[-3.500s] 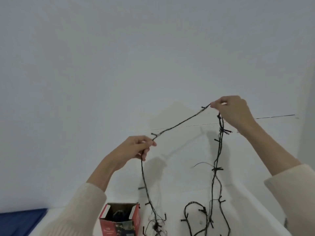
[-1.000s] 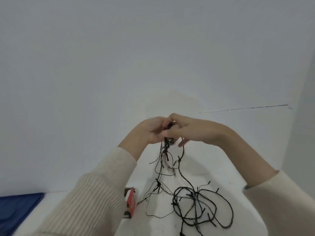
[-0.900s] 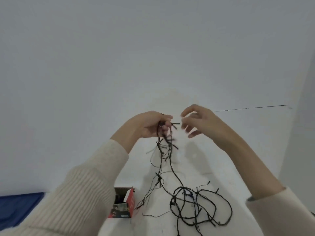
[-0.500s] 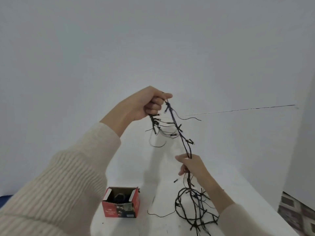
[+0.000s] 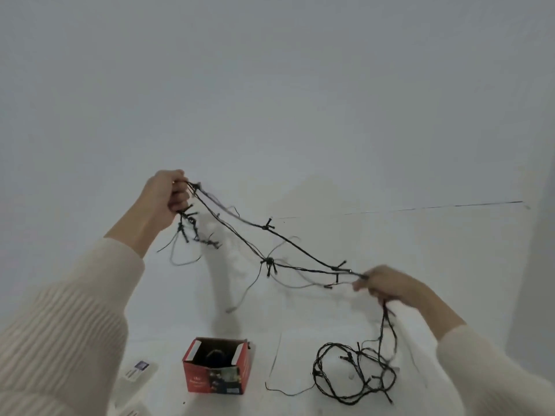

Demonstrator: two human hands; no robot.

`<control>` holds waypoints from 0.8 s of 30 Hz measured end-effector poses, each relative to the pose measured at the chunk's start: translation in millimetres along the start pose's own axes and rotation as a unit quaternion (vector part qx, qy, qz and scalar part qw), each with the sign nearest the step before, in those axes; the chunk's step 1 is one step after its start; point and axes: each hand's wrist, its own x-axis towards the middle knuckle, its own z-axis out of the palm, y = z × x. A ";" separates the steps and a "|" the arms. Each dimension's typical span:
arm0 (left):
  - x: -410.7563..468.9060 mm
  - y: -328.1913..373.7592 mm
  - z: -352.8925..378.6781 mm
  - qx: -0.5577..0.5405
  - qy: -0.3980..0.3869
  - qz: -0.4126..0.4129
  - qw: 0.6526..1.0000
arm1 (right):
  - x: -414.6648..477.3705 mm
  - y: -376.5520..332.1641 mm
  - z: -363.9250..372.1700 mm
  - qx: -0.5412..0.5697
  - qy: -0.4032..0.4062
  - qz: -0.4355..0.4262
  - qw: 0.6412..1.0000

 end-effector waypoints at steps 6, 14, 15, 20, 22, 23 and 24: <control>-10.7 -38.3 11.9 0.250 -0.068 -0.077 0.963 | -37.6 -152.4 -98.7 0.146 0.158 -0.239 0.947; -34.8 -101.9 44.2 0.430 -0.271 -0.214 0.834 | -71.0 -258.8 -134.2 0.030 0.265 -0.341 0.902; -37.1 -102.1 47.8 0.460 -0.290 -0.207 0.813 | -73.3 -264.1 -136.3 0.031 0.272 -0.346 0.898; -36.5 -54.0 92.7 0.237 -0.218 -0.017 0.947 | -93.5 -286.2 -130.7 -0.075 0.226 -0.359 0.902; -45.6 -12.6 122.3 0.056 -0.193 0.052 0.978 | -95.7 -288.8 -119.6 -0.127 0.191 -0.353 0.907; -50.5 5.2 135.3 0.025 -0.205 0.078 0.975 | -95.3 -289.3 -114.4 -0.136 0.185 -0.353 0.907; -55.4 20.3 145.9 0.032 -0.222 0.103 0.969 | -94.4 -290.1 -110.9 -0.137 0.183 -0.356 0.906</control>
